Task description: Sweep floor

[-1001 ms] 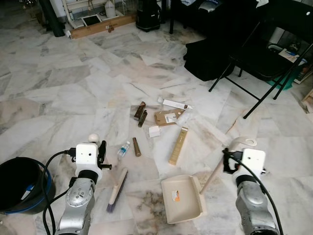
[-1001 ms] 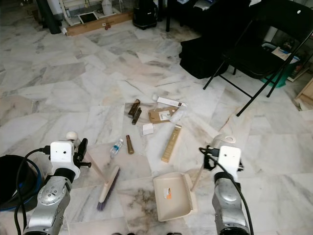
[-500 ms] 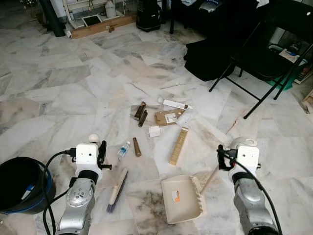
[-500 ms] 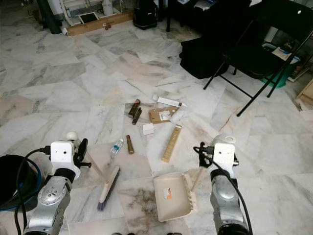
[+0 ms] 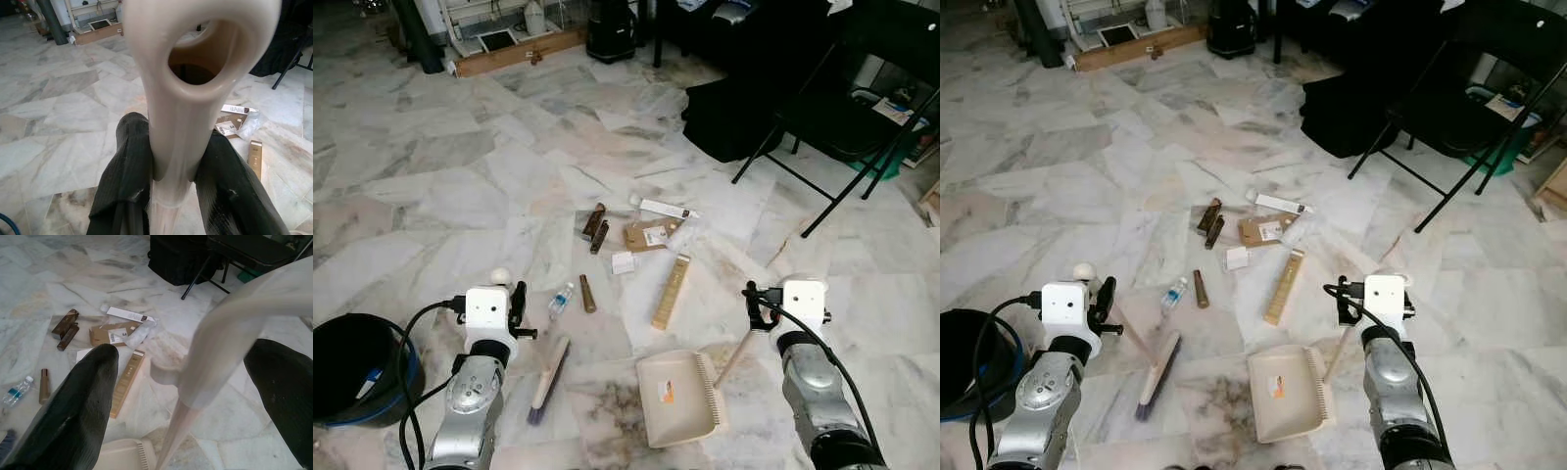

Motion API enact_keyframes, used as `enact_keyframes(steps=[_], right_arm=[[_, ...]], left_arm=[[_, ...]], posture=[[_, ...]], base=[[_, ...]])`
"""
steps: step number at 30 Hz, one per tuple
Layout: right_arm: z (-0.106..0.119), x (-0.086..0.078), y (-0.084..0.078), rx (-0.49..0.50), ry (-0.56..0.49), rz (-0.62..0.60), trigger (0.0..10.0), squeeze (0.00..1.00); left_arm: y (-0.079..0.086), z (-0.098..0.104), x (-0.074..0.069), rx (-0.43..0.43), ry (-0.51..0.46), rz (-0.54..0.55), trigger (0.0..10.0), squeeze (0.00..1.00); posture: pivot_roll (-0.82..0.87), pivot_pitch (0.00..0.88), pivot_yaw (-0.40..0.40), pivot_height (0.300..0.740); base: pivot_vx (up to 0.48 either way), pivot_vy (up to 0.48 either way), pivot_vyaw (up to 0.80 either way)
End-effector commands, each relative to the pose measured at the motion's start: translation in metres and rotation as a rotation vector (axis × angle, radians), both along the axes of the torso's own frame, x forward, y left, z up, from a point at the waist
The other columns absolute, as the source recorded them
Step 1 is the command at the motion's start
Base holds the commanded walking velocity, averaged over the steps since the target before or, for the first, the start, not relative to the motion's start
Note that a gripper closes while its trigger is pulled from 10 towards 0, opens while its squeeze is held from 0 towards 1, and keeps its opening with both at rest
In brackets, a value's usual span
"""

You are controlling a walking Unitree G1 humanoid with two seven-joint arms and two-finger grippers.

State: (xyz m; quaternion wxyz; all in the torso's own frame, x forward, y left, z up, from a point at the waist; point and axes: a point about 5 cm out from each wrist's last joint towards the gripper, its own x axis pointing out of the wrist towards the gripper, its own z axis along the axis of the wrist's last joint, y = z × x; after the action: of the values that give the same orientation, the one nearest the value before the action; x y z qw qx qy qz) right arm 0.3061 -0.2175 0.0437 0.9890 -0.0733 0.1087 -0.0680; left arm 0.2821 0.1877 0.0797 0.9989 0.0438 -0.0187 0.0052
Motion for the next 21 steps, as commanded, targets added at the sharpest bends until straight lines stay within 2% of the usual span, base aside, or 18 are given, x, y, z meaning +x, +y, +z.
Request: enact_keyframes(steps=[1,10,21], right_arm=[[0.002,0.002,-0.002,-0.012,-0.004,0.007,10.0,0.0],[0.011,0.014,-0.001,-0.047,-0.034,0.043,10.0,0.0],[0.007,0.014,-0.001,-0.046,-0.014,0.011,10.0,0.0]], left_arm=[[0.003,0.001,0.0,0.02,-0.009,0.007,10.0,0.0],[0.003,0.0,0.0,0.021,-0.006,0.006,10.0,0.0],[0.005,0.0,-0.001,0.026,-0.006,0.008,10.0,0.0]], posture=[[0.01,0.129,0.034,0.74],[0.01,0.133,0.037,0.74],[0.02,0.134,0.039,0.74]], base=[[0.0,0.0,0.0],[0.0,0.0,0.0],[0.0,0.0,0.0]])
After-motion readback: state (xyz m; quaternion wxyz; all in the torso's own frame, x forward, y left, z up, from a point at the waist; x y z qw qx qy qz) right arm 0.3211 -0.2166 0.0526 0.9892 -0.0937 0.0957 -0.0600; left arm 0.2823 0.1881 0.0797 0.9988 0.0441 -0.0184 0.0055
